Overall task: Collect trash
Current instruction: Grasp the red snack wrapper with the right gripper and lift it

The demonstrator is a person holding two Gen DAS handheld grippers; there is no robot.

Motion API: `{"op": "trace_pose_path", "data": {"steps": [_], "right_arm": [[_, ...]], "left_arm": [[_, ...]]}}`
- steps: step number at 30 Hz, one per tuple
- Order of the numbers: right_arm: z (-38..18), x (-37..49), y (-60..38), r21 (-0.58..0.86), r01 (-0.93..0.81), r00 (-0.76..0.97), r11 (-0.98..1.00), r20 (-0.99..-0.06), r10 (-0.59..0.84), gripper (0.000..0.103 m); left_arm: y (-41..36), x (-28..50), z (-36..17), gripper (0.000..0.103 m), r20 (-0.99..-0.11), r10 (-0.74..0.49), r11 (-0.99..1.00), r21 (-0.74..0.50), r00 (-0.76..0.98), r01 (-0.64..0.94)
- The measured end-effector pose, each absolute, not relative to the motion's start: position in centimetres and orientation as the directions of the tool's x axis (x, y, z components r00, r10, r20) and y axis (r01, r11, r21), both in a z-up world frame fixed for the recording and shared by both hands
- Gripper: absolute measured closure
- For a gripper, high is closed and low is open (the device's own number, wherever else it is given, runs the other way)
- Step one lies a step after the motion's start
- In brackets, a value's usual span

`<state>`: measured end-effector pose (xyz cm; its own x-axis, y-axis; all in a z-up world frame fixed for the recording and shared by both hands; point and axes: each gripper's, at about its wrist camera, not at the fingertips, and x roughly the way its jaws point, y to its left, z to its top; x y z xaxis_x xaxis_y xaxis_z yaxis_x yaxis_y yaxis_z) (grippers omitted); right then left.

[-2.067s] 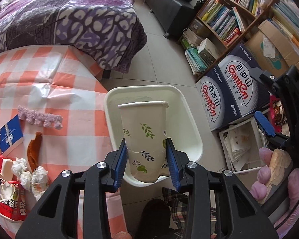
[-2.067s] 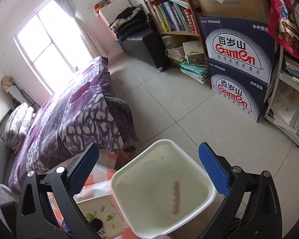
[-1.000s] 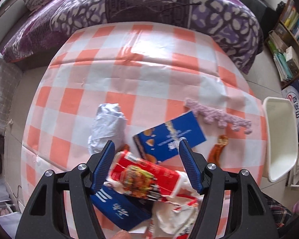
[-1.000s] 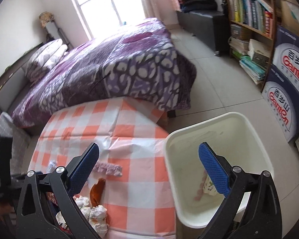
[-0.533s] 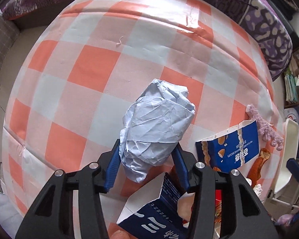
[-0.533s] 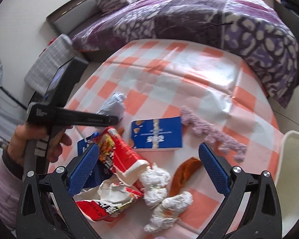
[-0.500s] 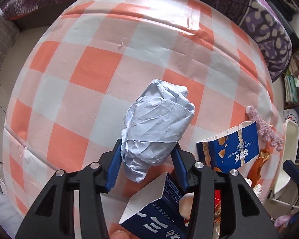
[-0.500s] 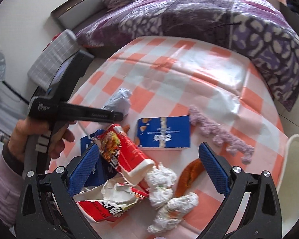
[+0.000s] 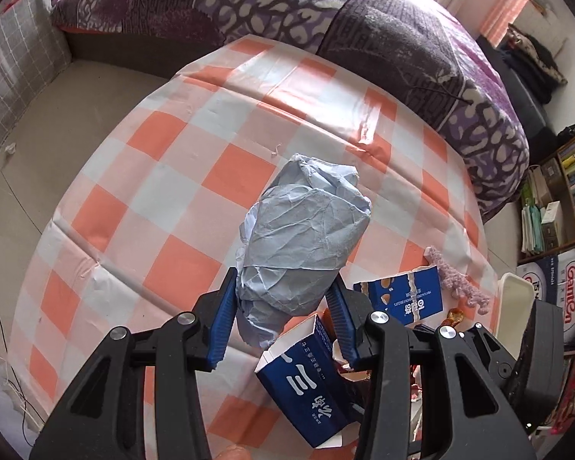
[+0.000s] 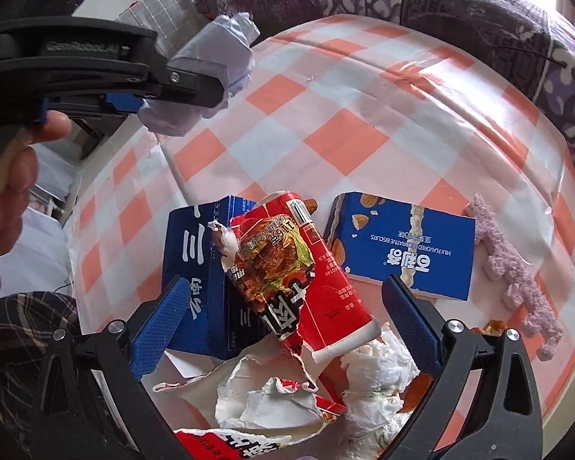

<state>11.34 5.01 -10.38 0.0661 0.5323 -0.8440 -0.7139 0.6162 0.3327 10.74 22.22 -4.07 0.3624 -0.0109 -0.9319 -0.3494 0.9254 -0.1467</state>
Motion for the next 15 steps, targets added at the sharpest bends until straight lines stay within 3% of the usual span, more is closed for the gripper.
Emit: {"op": "trace_pose_path", "data": {"steps": [3, 5, 8, 15], "right_arm": [[-11.0, 11.3, 5.4, 0.341, -0.71, 0.057, 0.616, -0.844, 0.533, 0.01], [-11.5, 11.7, 5.6, 0.353, -0.698, 0.049, 0.624, -0.845, 0.533, 0.03], [-11.5, 12.4, 5.3, 0.422, -0.662, 0.027, 0.62, -0.813, 0.582, 0.044], [-9.2, 13.5, 3.6, 0.443, -0.611, 0.145, 0.656, -0.752, 0.643, 0.048]], "left_arm": [[22.2, 11.1, -4.4, 0.058, -0.931, -0.015, 0.923, -0.153, 0.364, -0.354], [22.1, 11.2, -4.9, 0.058, -0.934, -0.021, 0.921, -0.157, 0.358, -0.356], [22.0, 11.2, -5.2, 0.058, -0.934, -0.025, 0.92, -0.16, 0.356, -0.357], [21.1, 11.2, -4.2, 0.058, -0.911, 0.002, 0.925, -0.154, 0.412, -0.346]]}}
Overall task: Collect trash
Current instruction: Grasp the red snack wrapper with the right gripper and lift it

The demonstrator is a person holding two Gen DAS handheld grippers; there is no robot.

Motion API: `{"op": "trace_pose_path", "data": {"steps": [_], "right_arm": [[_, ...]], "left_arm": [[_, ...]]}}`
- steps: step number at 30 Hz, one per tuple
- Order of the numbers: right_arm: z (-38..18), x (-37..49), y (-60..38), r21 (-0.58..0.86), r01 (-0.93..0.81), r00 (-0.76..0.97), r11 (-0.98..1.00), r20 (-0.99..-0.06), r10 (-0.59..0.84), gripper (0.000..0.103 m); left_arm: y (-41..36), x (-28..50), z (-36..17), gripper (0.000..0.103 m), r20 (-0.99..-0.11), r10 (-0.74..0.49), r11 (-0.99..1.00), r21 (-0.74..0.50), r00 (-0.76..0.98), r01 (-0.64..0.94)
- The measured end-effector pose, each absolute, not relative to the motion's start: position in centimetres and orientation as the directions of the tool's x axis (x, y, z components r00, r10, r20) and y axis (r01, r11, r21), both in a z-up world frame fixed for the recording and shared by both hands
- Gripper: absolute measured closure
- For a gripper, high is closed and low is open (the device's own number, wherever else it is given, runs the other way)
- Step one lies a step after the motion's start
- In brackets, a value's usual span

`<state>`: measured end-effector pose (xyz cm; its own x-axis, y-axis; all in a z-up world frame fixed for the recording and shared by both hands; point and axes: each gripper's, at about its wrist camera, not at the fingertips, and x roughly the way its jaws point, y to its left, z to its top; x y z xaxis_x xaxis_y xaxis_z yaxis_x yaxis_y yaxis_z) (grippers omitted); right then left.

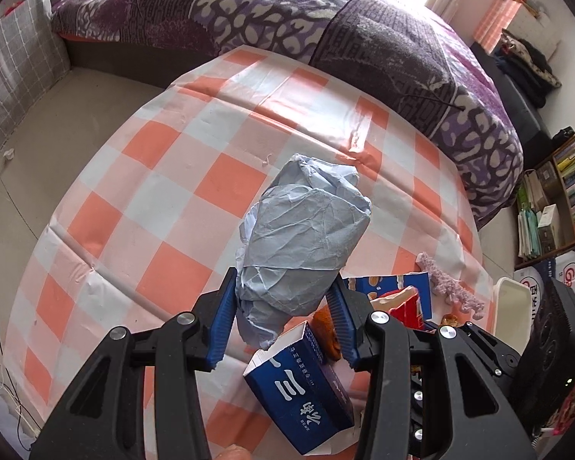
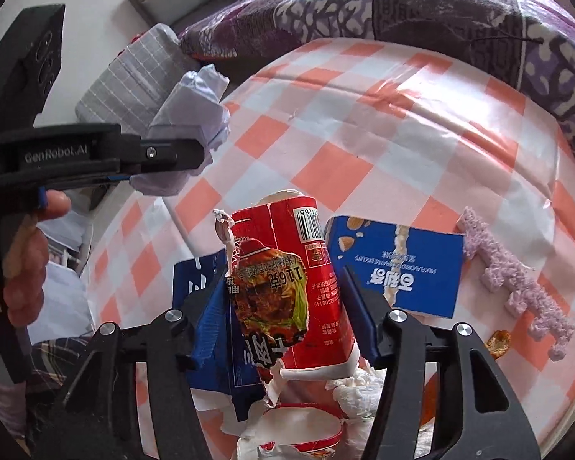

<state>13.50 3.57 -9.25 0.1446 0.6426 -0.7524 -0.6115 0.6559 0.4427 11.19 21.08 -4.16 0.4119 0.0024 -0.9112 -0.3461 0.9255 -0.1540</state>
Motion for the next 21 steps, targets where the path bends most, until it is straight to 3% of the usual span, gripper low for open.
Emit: {"op": "trace_pose_path", "data": {"steps": [8, 21], "right_arm": [[-5.9, 13.7, 0.4, 0.436, -0.555, 0.321, 0.709, -0.673, 0.666, 0.048], [-3.7, 14.0, -5.4, 0.407, -0.373, 0.572, 0.834, -0.607, 0.551, 0.048]], "left_arm": [[19.7, 11.2, -2.9, 0.058, -0.872, 0.044, 0.928, -0.145, 0.487, -0.344], [14.8, 10.6, -1.2, 0.058, -0.787, 0.169, 0.931, -0.07, 0.593, -0.358]]}}
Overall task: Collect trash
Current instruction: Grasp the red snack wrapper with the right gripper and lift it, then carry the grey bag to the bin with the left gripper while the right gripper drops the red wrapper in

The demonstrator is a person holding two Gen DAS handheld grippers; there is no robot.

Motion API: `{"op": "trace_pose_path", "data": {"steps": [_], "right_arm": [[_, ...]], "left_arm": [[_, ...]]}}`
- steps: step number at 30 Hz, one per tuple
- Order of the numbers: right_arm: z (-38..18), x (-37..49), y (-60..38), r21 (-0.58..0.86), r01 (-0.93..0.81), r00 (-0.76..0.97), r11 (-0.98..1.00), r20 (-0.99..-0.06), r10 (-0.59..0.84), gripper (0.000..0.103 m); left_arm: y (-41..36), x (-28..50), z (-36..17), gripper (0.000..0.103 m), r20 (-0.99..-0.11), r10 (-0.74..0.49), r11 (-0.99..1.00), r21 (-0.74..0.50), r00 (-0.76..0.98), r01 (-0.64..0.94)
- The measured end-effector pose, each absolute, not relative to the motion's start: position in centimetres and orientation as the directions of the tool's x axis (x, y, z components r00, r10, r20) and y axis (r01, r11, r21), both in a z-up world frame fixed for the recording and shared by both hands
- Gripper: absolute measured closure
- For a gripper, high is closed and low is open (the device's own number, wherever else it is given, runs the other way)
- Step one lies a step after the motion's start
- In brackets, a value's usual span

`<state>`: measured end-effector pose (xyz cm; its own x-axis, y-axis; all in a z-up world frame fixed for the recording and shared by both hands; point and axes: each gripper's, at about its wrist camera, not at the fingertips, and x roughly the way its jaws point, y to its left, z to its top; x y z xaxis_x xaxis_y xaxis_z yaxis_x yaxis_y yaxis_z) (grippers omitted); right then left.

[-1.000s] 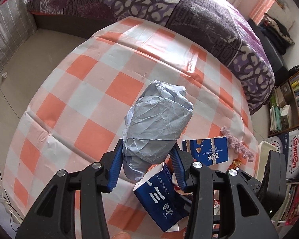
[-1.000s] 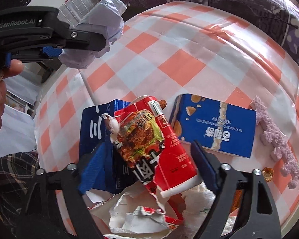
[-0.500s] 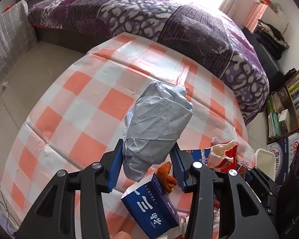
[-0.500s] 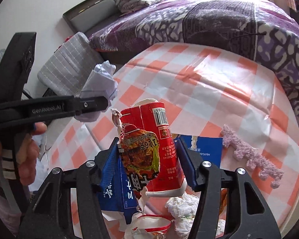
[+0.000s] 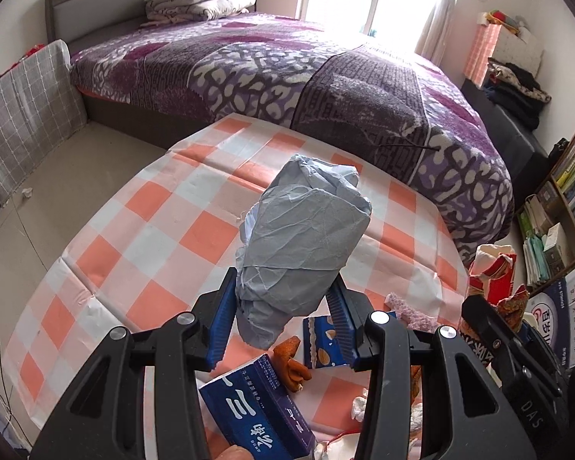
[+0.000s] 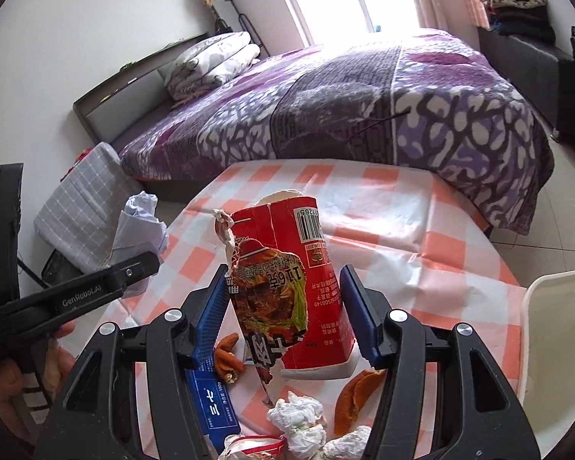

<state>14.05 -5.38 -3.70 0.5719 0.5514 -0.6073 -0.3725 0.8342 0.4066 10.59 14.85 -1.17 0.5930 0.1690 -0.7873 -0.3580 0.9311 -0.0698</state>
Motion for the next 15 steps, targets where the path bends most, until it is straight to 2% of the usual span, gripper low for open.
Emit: {"op": "trace_pose_path", "data": {"steps": [4, 15], "right_arm": [[-3.2, 14.1, -6.8, 0.385, -0.328, 0.62, 0.863, -0.601, 0.504, 0.048], [-2.9, 13.7, -11.7, 0.389, -0.207, 0.666, 0.898, -0.616, 0.421, 0.047]], "left_arm": [[12.7, 10.2, -0.9, 0.058, -0.758, 0.215, 0.934, -0.025, 0.616, -0.356], [8.1, 10.2, -0.4, 0.058, -0.739, 0.199, 0.952, -0.01, 0.644, -0.307]]}}
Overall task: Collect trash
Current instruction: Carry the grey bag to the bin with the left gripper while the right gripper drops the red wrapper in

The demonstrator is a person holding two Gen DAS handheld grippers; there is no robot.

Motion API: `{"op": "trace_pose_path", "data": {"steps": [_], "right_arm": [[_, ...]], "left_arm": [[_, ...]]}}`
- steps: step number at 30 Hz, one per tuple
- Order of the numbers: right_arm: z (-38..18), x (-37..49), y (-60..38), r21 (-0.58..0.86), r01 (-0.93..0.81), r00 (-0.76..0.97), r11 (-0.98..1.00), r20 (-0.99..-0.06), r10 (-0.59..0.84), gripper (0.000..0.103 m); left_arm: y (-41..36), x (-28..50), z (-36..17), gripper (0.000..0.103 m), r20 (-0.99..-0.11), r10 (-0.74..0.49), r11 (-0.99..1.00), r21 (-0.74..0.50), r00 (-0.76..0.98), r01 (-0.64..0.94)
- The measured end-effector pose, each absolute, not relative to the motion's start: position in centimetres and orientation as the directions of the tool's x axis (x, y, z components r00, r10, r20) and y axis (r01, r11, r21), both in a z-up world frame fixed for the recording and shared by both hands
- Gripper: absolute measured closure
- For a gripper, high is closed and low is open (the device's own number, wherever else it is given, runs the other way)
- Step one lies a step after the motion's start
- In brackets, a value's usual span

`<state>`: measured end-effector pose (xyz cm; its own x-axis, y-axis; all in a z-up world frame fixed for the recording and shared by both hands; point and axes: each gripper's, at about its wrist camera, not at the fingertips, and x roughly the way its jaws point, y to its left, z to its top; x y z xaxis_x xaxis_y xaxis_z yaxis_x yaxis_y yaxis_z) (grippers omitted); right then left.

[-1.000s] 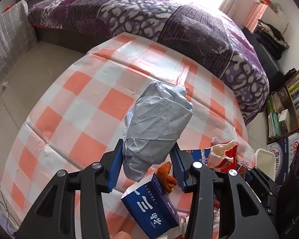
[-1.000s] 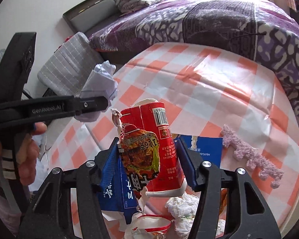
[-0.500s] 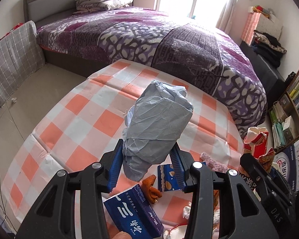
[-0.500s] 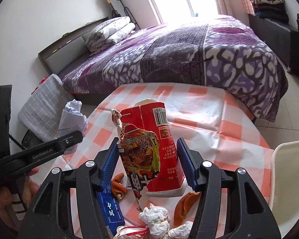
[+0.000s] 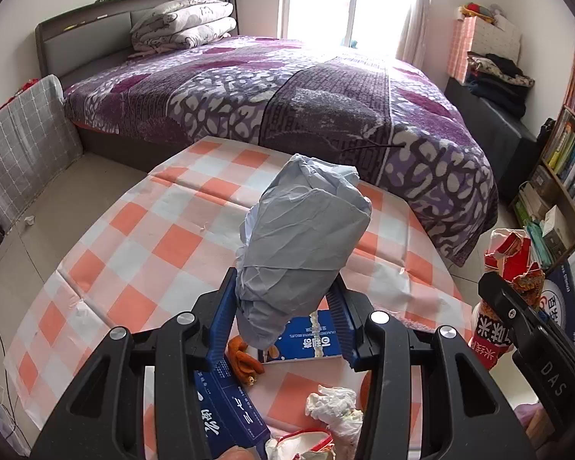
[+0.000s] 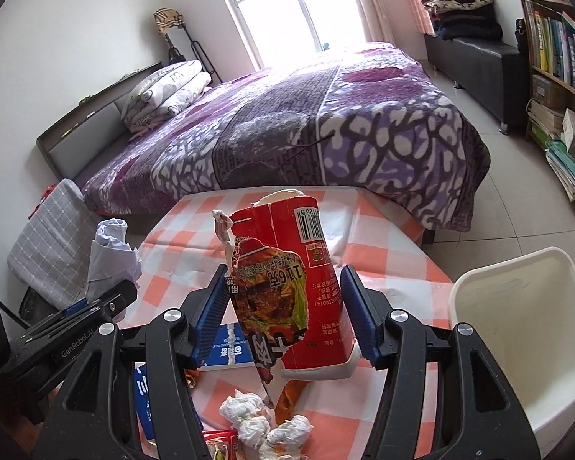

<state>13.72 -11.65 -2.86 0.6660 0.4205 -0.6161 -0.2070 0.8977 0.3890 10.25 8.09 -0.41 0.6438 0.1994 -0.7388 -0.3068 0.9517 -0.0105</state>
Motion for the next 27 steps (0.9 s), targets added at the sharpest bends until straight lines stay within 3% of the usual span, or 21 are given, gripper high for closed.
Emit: {"op": "trace_pose_path", "data": {"steps": [21, 27], "right_arm": [[-2.8, 12.5, -25.7, 0.402, 0.181, 0.733, 0.898, -0.664, 0.149, 0.046], [-2.2, 11.4, -29.8, 0.373, 0.306, 0.744, 0.876, -0.668, 0.025, 0.035]], "left_arm": [[0.1, 10.5, -1.5, 0.058, -0.743, 0.128, 0.984, 0.013, 0.657, -0.178], [-2.8, 10.6, -2.1, 0.058, -0.755, 0.072, 0.994, 0.0, 0.651, -0.11]]}}
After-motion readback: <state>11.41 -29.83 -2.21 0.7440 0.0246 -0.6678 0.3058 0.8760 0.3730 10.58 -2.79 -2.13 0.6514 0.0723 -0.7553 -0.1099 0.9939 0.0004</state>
